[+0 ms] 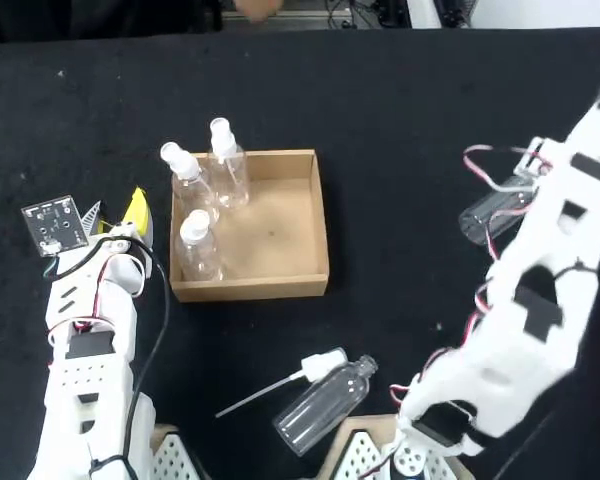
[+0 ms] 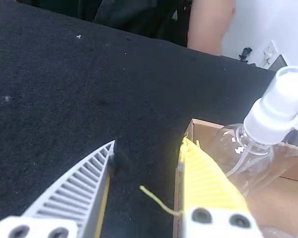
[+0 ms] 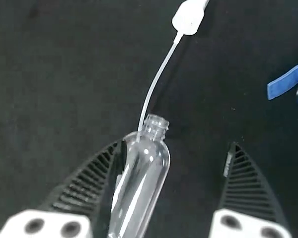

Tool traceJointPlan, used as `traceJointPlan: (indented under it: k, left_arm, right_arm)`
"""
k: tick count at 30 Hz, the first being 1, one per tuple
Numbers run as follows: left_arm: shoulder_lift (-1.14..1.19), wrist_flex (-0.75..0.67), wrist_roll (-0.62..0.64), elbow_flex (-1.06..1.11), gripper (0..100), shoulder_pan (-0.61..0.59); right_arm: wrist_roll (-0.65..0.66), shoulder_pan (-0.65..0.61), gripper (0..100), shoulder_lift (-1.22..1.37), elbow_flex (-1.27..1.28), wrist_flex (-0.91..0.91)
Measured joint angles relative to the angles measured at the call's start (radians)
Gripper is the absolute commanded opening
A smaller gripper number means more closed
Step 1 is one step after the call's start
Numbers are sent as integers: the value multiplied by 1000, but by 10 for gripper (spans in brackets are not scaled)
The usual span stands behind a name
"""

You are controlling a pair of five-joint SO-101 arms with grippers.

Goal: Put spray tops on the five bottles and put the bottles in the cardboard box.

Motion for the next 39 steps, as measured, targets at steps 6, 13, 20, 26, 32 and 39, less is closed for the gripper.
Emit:
traceJointPlan:
  k: [6,13,20,26,32,39]
  left_arm:
    - [0,0,0,0,191,0]
    - [0,0,0,0,191,0]
    - [0,0,0,0,191,0]
    - [0,0,0,0,191,0]
    - [0,0,0,0,191,0]
    - [0,0,0,0,191,0]
  right_arm:
    - [-94,2,268,307,-473,135]
    - [-104,2,268,652,-971,176]
    - [-106,2,186,959,-1370,161]
    - [-106,26,178,1039,-1395,44]
    - [-106,32,185,1039,-1395,37]
    - [-106,32,224,1039,-1395,126]
